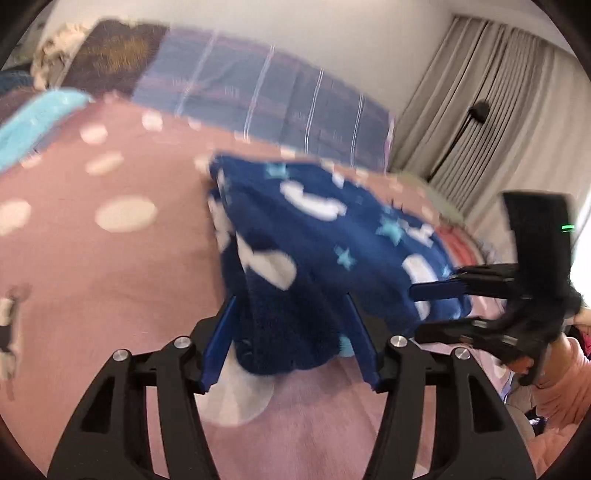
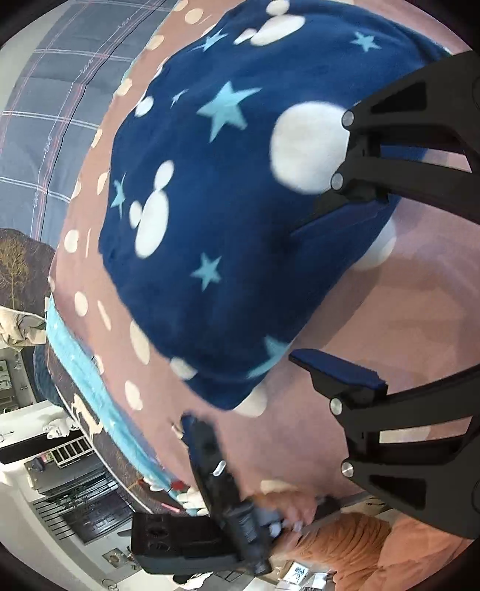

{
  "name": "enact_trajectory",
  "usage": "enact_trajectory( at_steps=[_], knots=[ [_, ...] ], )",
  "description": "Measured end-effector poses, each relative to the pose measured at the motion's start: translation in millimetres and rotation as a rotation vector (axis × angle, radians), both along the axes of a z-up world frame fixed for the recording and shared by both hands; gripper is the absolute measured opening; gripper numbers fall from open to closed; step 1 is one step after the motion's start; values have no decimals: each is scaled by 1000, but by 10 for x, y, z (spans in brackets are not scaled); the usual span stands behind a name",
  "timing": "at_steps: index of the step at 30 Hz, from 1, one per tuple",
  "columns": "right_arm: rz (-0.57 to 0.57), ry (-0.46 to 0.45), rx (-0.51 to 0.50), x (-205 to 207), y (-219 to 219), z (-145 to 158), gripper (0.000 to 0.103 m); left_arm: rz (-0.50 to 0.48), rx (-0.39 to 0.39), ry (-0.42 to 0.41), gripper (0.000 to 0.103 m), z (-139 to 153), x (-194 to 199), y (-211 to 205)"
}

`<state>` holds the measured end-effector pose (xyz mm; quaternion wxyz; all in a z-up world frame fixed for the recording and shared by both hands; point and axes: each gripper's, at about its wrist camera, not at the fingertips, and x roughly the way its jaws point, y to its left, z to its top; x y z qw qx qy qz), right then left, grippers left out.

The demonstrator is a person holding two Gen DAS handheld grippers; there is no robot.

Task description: Fold small clothes

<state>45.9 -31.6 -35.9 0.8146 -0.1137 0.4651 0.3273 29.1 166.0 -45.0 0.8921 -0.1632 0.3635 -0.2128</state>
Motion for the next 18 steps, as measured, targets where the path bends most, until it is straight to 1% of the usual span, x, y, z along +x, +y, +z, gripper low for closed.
enact_trajectory(
  at_steps=[1, 2, 3, 5, 6, 7, 8, 9, 10, 11, 13, 14, 15, 17, 18],
  knots=[
    [6, 9, 7, -5, 17, -6, 63, -17, -34, 45, 7, -84, 78, 3],
    [9, 13, 8, -14, 20, -16, 63, -17, -80, 80, 7, -155, 112, 44],
    [7, 12, 1, -21, 10, -27, 63, -19, -143, 79, 7, -168, 64, 125],
    [-11, 9, -15, -9, -44, -40, 63, -26, -192, 57, 7, -136, -55, 234],
    [-20, 13, -16, 6, -59, -45, 63, -30, -186, 54, 6, -150, -140, 270],
    [-33, 18, -14, 30, -92, -48, 63, -23, -148, 57, 6, -194, -178, 271],
    [-50, 26, -11, 64, -140, -48, 64, -10, -91, 75, 7, -294, -199, 254],
    [-60, 30, -10, 87, -171, -54, 64, -11, -107, 103, 7, -392, -173, 245],
    [-70, 37, -9, 112, -197, -63, 64, -10, -139, 120, 7, -418, -154, 271],
    [-78, 46, -7, 148, -204, -75, 64, -9, -158, 116, 8, -404, -142, 293],
    [-94, 66, 0, 259, -163, -83, 64, 0, -151, 83, 12, -327, -154, 289],
    [-99, 61, 1, 312, -122, -58, 64, 11, -136, 74, 22, -300, -172, 286],
    [-97, 46, 5, 376, -49, 5, 64, 28, -114, 61, 39, -258, -192, 283],
    [-94, 15, 6, 503, 103, 138, 64, 55, -91, 24, 54, -173, -205, 307],
    [-97, 1, 4, 612, 226, 222, 64, 60, -81, 8, 55, -136, -187, 301]
  ],
)
